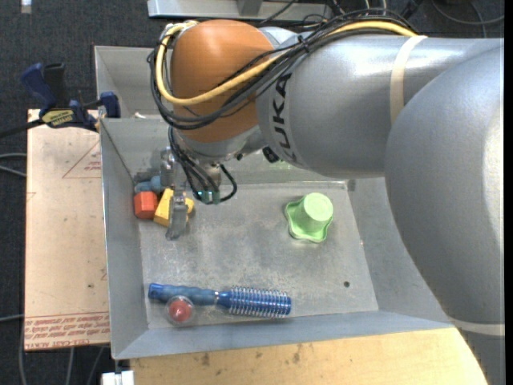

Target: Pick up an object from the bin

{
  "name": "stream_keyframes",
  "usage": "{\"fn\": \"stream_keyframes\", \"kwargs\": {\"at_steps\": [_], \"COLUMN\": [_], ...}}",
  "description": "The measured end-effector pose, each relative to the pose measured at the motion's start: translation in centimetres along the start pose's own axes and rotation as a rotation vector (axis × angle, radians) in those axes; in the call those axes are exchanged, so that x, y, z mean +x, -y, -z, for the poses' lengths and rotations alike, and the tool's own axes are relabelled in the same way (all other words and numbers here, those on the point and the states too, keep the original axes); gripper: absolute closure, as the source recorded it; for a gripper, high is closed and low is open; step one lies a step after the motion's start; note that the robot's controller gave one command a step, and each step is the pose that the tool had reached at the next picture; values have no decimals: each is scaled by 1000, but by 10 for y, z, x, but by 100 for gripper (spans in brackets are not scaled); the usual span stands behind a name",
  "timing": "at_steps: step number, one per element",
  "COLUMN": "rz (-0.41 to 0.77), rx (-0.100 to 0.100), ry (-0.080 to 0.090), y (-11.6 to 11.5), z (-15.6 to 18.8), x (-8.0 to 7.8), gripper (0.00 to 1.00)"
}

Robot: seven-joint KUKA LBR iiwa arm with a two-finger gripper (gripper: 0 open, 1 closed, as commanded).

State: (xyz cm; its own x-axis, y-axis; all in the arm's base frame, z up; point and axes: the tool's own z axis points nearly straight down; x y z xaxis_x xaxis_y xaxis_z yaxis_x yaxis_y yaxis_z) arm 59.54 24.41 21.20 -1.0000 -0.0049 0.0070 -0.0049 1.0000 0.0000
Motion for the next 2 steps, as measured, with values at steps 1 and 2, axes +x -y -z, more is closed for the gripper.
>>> {"fn": "stream_keyframes", "kwargs": {"at_steps": [1,2], "rz": [-351,-228], "rx": [1,1], "ry": [3,-1], "y": [42,41], "z": [-69,-145], "x": [-19,-53], "gripper": [0,0]}}
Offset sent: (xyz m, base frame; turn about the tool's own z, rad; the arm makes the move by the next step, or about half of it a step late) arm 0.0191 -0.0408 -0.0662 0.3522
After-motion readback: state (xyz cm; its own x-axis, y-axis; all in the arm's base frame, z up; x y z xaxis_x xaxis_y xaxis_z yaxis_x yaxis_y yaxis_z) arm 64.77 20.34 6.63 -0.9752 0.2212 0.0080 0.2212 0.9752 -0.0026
